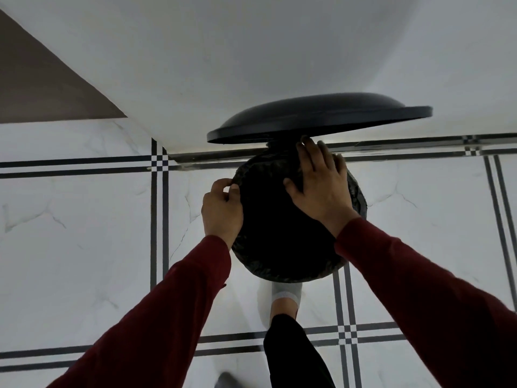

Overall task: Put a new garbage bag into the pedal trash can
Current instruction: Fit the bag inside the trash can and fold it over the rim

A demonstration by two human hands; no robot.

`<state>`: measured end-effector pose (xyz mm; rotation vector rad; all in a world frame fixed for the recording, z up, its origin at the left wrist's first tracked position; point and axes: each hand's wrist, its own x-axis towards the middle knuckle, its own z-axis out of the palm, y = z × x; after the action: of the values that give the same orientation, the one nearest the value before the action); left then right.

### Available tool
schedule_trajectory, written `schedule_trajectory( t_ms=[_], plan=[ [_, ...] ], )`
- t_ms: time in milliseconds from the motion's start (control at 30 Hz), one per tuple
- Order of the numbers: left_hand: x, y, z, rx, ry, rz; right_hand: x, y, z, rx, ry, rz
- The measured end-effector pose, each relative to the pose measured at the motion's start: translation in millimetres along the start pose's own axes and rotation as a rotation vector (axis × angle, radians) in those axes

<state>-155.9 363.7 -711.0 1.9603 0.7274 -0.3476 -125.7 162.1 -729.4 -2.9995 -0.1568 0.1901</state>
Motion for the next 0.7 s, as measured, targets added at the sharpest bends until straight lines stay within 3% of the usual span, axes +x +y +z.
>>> schedule_trajectory(
  t_ms=[67,200,333,433,533,633,700],
  plan=[
    [1.4,-1.6,1.7,0.0,0.005,-0.006,6.8,8.3,2.4,0.021,-0.041,-0.025],
    [2.0,-2.5,1.6,-0.007,0.006,-0.001,-3.0,17.3,-9.0,0.158,0.226,0.054],
    [4.3,-4.0,1.1,0.038,0.01,0.022,-10.5,23.2,-4.8,0.323,0.01,0.187],
    [5.6,-5.6,1.2,0.028,0.002,0.002,4.7,36.5,-13.5,0.642,-0.08,0.383],
    [7.1,-6.2,1.8,0.015,0.0,-0.033,2.4,47.4,-29.4,1.091,-0.024,0.587],
    [6.2,-5.8,0.7,0.002,-0.004,-0.043,-25.7,48.8,-31.9,1.019,0.121,0.567],
    [6.3,-6.7,0.8,0.002,-0.001,-0.044,-46.0,48.9,-22.8,0.9,0.088,0.449]
  ],
)
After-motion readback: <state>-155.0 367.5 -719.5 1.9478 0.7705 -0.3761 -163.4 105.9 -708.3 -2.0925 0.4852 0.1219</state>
